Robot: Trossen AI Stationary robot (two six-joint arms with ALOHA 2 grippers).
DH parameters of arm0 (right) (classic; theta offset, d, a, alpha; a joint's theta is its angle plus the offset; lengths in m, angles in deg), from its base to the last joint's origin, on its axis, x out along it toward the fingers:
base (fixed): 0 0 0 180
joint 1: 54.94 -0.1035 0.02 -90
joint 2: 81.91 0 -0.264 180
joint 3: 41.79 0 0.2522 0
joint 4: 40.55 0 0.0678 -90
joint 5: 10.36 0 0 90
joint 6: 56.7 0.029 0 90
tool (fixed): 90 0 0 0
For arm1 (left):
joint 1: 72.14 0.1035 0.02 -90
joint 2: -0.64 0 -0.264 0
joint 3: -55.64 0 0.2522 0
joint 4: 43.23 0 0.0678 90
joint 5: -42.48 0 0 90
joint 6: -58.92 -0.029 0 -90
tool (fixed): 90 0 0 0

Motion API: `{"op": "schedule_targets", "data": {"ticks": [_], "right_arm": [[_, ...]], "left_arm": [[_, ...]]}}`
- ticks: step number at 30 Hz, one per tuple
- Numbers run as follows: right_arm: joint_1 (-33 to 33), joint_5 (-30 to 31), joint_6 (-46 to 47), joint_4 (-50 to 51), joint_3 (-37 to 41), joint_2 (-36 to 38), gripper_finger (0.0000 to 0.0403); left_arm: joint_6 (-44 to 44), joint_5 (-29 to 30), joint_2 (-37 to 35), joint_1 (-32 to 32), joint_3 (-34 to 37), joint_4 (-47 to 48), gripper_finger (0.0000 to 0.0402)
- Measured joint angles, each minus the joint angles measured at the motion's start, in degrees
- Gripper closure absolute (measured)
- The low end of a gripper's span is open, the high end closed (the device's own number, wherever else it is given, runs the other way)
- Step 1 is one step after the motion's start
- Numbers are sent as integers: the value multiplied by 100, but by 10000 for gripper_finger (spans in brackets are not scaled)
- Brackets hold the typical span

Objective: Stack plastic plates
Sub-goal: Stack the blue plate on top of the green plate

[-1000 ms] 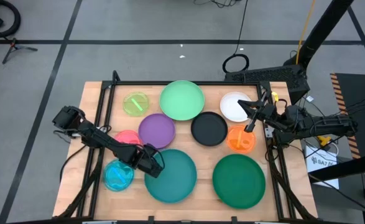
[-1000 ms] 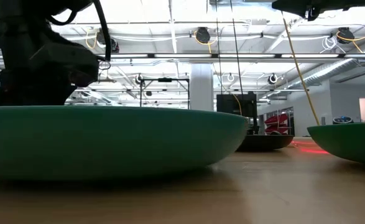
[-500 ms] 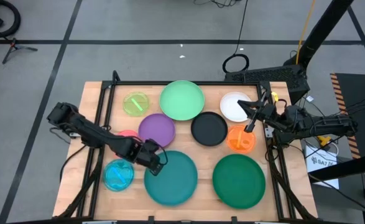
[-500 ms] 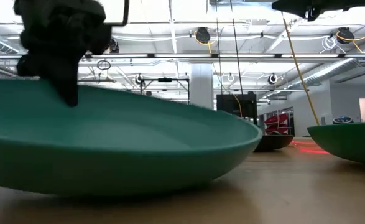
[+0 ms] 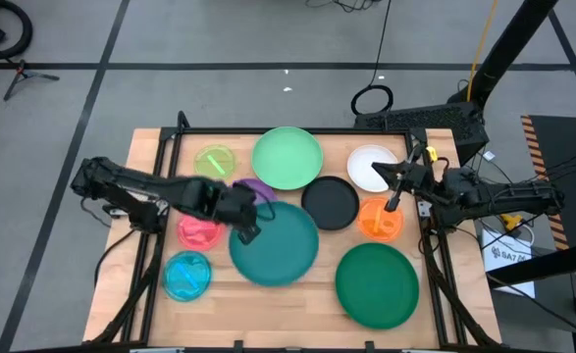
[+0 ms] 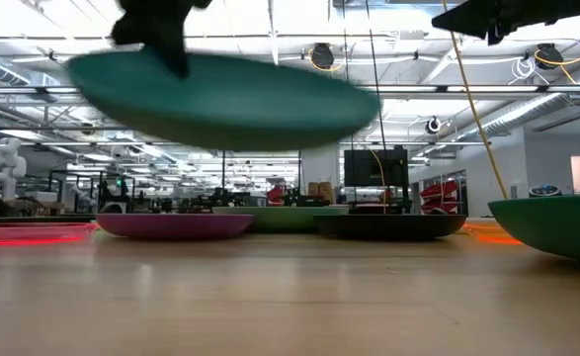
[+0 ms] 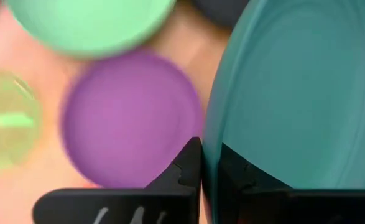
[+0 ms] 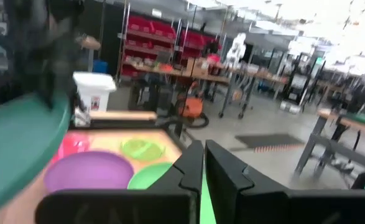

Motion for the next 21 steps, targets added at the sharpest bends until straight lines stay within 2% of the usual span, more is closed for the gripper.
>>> {"op": "schedule_targets", "data": {"ticks": [5,9,15,21], "right_arm": [[0,-4,575,532,0,-39,390],[0,-5,879,699,0,-54,390],[0,-5,1119,832,0,-62,390],[0,-4,1133,846,0,-95,390]], "left_arm": [[-1425,85,-8,699,-901,16,383],[-2355,19,-10,1465,-1124,-148,383],[-3340,-560,5,2899,-1127,-424,383],[-3848,-1326,131,4123,-1134,-970,383]]}}
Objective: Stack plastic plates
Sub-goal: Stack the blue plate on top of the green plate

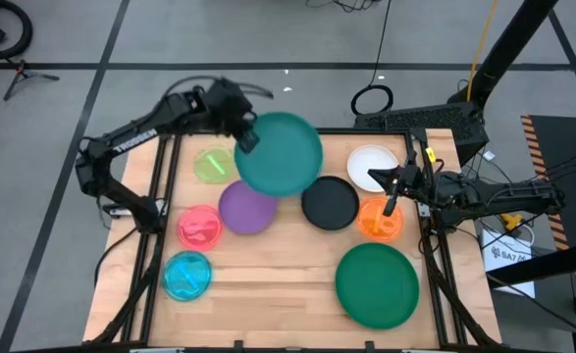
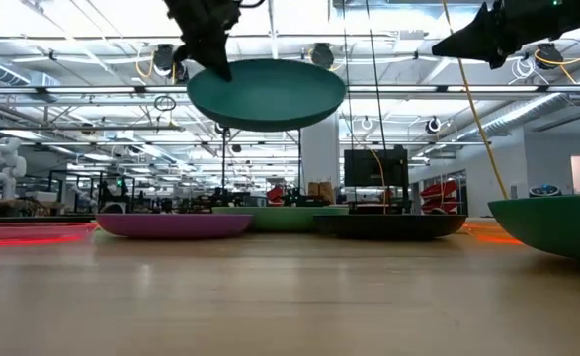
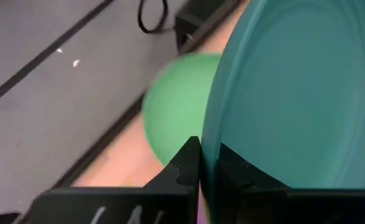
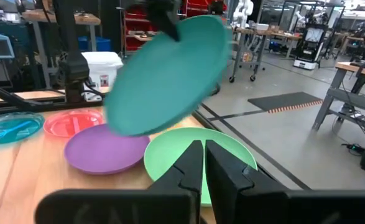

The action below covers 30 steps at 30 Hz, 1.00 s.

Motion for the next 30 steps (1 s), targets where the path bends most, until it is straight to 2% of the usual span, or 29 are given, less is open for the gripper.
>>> {"op": "schedule_targets", "data": {"ticks": [5,8,12,20,30], "right_arm": [[0,0,-27,20,0,-36,390],[0,0,-117,18,0,-36,390],[0,0,-152,18,0,-38,390],[0,1,-152,22,0,-38,390],[0,2,-167,22,0,-38,390]], "left_arm": [[-191,-334,357,651,-4,-461,383],[-279,-560,672,880,-4,-684,383],[-328,-577,1170,1063,-4,-906,383],[-402,-623,1935,1189,-1,-839,383],[-398,-623,2184,1197,-1,-867,382]]}}
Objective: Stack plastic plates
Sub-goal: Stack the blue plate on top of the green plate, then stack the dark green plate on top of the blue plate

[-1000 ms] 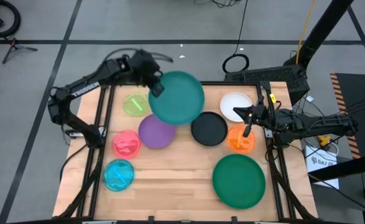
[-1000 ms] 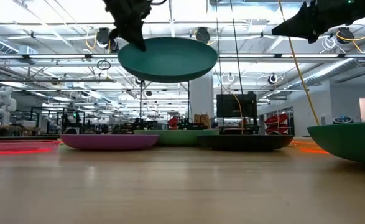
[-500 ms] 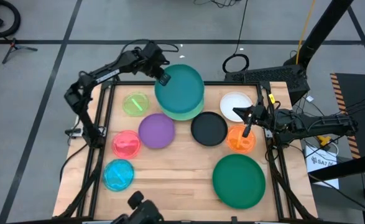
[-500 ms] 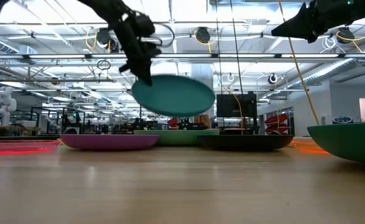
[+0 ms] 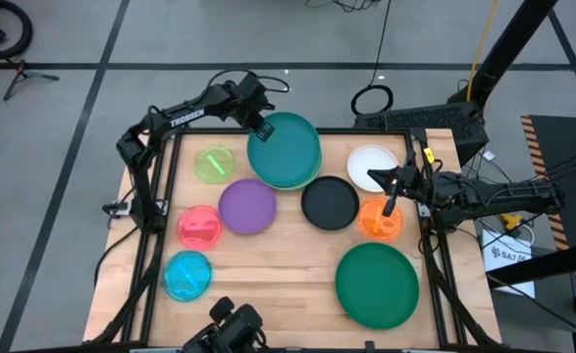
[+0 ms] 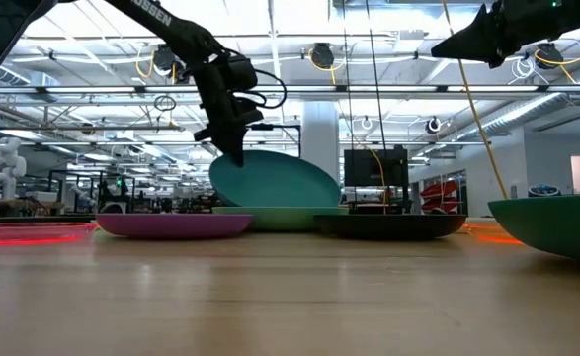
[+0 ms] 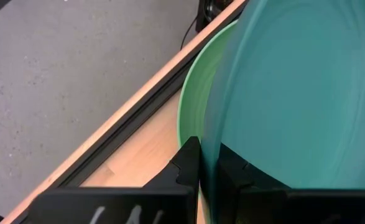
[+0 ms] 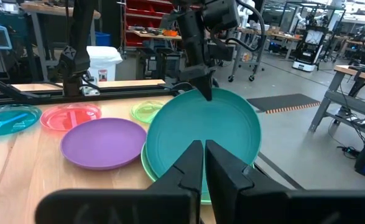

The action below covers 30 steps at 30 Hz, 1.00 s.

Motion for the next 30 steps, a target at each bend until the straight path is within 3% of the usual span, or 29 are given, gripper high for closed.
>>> {"op": "schedule_targets", "data": {"ticks": [8,16,20,30], "right_arm": [[0,0,0,2,-2,0,390],[0,0,-2,2,-2,0,390],[0,0,11,3,-2,0,390],[0,0,304,184,-4,2,390]], "left_arm": [[47,1,2,15,0,-49,377],[57,1,4,59,1,-56,311],[-13,0,4,27,0,-54,299],[-506,-404,-28,-1000,0,-10,298]]}}
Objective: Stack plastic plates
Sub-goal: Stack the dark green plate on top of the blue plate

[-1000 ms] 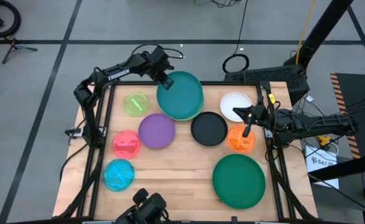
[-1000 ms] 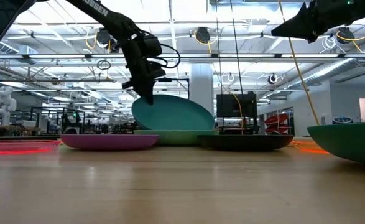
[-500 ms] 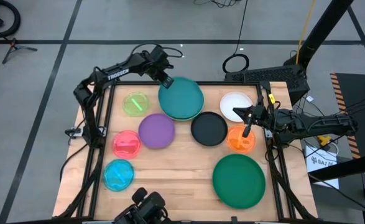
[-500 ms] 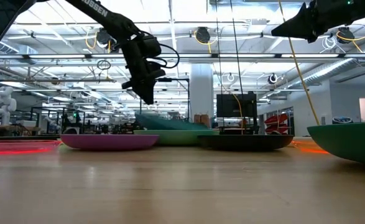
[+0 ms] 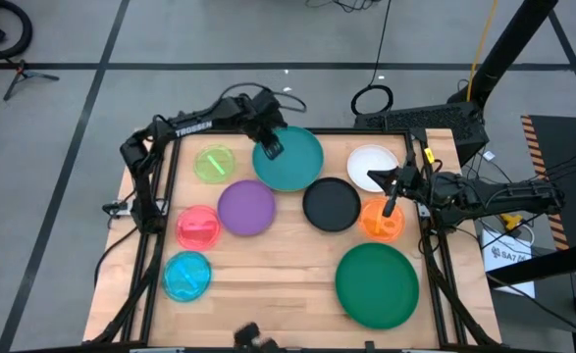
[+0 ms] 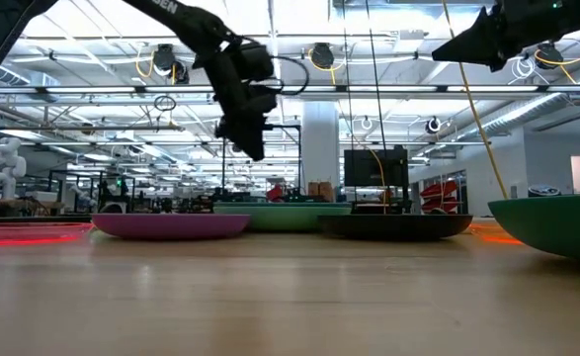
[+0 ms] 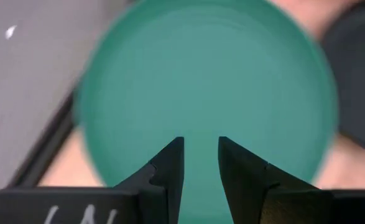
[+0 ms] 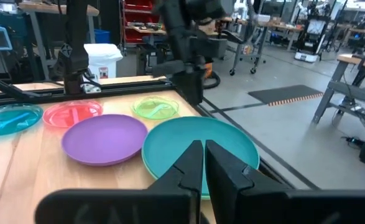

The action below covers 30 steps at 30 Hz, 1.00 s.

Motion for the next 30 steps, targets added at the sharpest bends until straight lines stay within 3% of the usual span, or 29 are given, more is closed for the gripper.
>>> {"op": "schedule_targets", "data": {"ticks": [13,18,23,30], "right_arm": [[-2,-11,297,275,-2,-1,390],[-2,-11,331,204,-2,-2,390],[-8,-384,1711,-257,-2,-164,390],[-187,-1314,2612,-804,-7,-1370,390]], "left_arm": [[-569,-348,-218,-2261,8,-1022,298],[-720,-345,-409,-2820,25,-1209,298],[-725,-345,-873,-3052,745,-1851,298],[-328,-310,-1785,-2979,2312,-3655,298]]}}
